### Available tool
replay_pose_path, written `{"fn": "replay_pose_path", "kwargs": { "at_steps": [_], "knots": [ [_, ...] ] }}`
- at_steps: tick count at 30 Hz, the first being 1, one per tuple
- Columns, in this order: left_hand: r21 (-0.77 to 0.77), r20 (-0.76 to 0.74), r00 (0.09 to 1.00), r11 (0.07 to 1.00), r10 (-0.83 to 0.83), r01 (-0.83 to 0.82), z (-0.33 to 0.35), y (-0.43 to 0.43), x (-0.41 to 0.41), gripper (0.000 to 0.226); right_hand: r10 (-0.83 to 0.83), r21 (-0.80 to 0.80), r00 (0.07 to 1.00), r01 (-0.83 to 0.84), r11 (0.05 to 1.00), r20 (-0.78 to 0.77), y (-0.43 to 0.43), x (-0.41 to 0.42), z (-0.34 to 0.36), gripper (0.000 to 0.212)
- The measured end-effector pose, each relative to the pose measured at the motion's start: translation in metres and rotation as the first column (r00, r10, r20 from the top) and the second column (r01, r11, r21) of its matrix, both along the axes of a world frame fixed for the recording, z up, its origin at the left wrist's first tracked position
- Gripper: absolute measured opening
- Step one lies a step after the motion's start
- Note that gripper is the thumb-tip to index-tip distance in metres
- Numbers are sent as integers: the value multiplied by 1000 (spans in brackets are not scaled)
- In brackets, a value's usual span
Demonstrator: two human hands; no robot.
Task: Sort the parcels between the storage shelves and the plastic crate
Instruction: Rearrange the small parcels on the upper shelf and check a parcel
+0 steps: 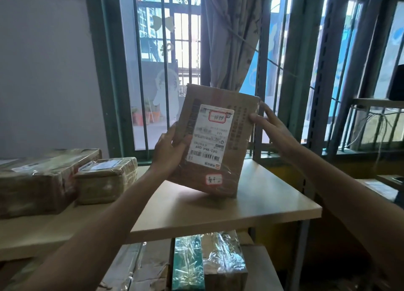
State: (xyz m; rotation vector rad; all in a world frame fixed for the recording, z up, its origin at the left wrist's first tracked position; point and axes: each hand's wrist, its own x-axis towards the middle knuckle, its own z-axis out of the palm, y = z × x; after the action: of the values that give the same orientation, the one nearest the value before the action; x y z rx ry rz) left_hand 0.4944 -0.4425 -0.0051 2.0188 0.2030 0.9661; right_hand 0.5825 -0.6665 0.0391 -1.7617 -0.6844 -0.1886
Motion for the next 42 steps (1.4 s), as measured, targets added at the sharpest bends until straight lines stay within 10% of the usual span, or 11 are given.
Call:
{"fn": "replay_pose_path", "kwargs": {
  "at_steps": [12, 19, 24, 28, 35, 42],
  "knots": [
    [-203, 87, 996, 979, -9, 27, -24, -2, -17, 61, 30, -48, 998, -28, 998, 54, 1, -18, 14, 54],
    [-738, 36, 983, 658, -179, 147, -52, -9, -30, 123, -148, 138, 982, 132, 982, 116, -3, -50, -5, 35],
    [-826, 381, 898, 354, -222, 438, -44, -11, -27, 41, -190, 328, 981, 195, 924, -48, -39, -82, -15, 36],
    [-708, 356, 797, 415, -488, 571, -52, -61, -37, 43, -137, 508, 979, 195, 839, -150, -71, -109, -34, 47],
    [-559, 293, 729, 508, -618, 656, -46, -133, -54, 64, -335, 23, 926, 344, 939, -176, -181, -160, -48, 57],
    [-273, 138, 659, 611, -740, 743, -60, -237, -62, 59, -311, 110, 845, 392, 913, -436, -271, -198, -118, 87]
  ]
}}
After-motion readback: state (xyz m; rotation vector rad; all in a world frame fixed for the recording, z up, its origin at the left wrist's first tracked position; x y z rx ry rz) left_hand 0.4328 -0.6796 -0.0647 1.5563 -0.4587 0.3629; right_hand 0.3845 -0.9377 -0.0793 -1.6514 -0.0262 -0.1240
